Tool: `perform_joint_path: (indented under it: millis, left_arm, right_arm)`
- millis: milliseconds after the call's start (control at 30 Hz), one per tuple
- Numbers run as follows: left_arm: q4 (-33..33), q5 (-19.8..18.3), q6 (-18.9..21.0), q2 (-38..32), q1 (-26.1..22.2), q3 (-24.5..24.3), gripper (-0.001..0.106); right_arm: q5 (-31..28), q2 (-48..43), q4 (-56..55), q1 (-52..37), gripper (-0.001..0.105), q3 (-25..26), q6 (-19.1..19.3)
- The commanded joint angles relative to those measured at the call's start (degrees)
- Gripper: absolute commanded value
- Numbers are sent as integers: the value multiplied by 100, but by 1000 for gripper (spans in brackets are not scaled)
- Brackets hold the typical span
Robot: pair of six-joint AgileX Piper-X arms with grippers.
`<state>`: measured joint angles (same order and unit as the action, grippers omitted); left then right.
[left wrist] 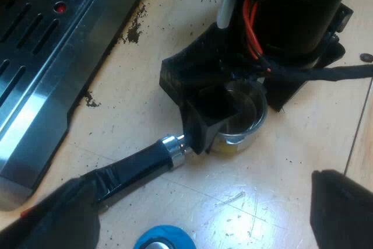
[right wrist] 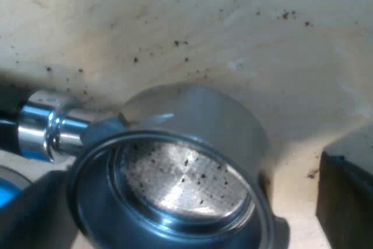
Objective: Put the handle in the coffee machine
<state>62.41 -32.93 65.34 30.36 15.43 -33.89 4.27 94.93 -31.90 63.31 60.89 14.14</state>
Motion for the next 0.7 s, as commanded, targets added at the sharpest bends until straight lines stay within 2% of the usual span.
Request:
perform_joint_path:
  millis: [33,67,100,167,200,333,500,700]
  left_arm:
    - [-56,-77,38,-9,20,-25,76]
    - [-56,-77,38,-9,20,-25,76]
    - [-56,-77,38,-9,20,-25,76]
    - [-56,-77,38,-9,20,-25,76]
    - [-56,-77,38,-9,20,-25,76]
    - [-56,-77,11,-9,20,-25,75]
    - [-108,-77,-6,-9,20,-25,75]
    - [-141,-77,-6,-9,20,-25,75]
  right_arm:
    - [-163,79,-8,-1,62,-3,16]
    - [-192,79,-8,-1,52,-3,16]
    - [-207,79,-8,-1,48,-3,16]
    - [-299,79,-8,-1,32,-3,44]
    - [-306,79,-8,-1,30,-3,74]
    - [-276,79,-8,-1,1,-3,423]
    - [-257,-115,-170,-1,0,-3,893]
    - [-427,-593,-1127,-1,0,-3,1728]
